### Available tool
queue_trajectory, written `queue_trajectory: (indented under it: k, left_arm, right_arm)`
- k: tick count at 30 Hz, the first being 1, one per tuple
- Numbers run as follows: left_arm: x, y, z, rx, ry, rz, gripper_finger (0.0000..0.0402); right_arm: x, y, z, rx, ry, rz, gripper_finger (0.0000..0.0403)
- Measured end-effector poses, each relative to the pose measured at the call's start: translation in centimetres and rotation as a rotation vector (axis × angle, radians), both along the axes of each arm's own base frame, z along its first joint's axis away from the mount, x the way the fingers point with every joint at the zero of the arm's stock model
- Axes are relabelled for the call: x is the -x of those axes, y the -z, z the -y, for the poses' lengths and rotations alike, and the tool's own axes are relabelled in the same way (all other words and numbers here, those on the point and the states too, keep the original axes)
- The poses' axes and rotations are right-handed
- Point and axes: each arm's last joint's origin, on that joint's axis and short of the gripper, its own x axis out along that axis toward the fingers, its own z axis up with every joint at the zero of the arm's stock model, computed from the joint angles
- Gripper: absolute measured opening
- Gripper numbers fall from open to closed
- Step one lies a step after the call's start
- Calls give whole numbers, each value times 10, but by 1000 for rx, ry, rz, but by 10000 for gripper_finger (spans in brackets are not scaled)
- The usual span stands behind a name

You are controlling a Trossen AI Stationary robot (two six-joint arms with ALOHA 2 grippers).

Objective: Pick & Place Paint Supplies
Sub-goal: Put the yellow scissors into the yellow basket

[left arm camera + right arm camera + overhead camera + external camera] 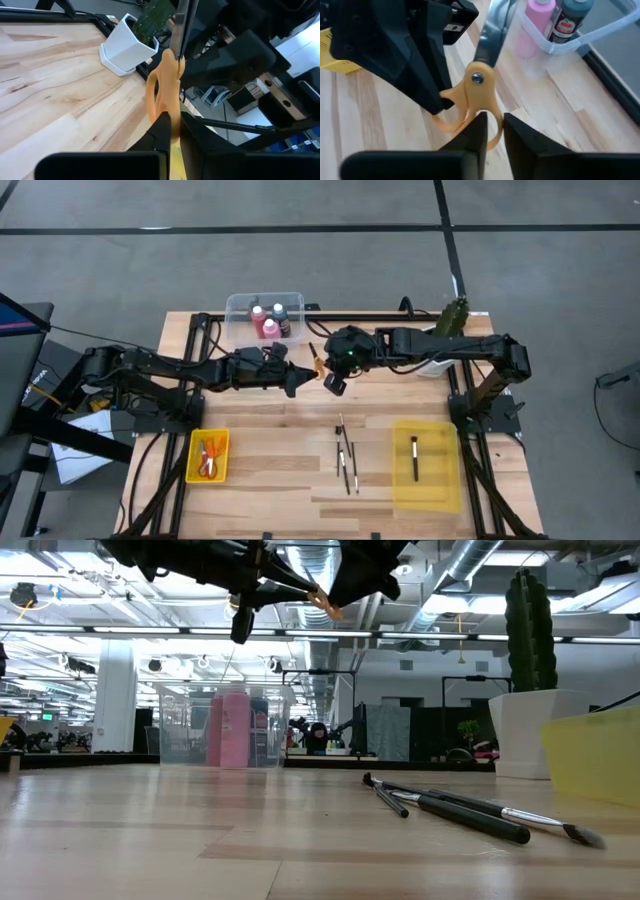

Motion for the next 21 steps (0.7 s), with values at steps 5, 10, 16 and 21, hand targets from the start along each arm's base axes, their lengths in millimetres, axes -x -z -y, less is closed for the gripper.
queue_trajectory:
  k: [5,10,16,21]
  left_arm:
    - [0,2,0,-3,-2,-23,12]
    - [2,9,2,1,-2,-97,12]
    - [4,15,12,10,57,-168,11]
    - [10,19,22,40,109,-238,11]
  right_arm:
    - [1,1,1,-27,10,-11,101]
    - [6,0,-1,-38,3,-39,143]
    - [15,-7,4,-36,35,-44,176]
    - [24,-10,14,-50,83,-60,184]
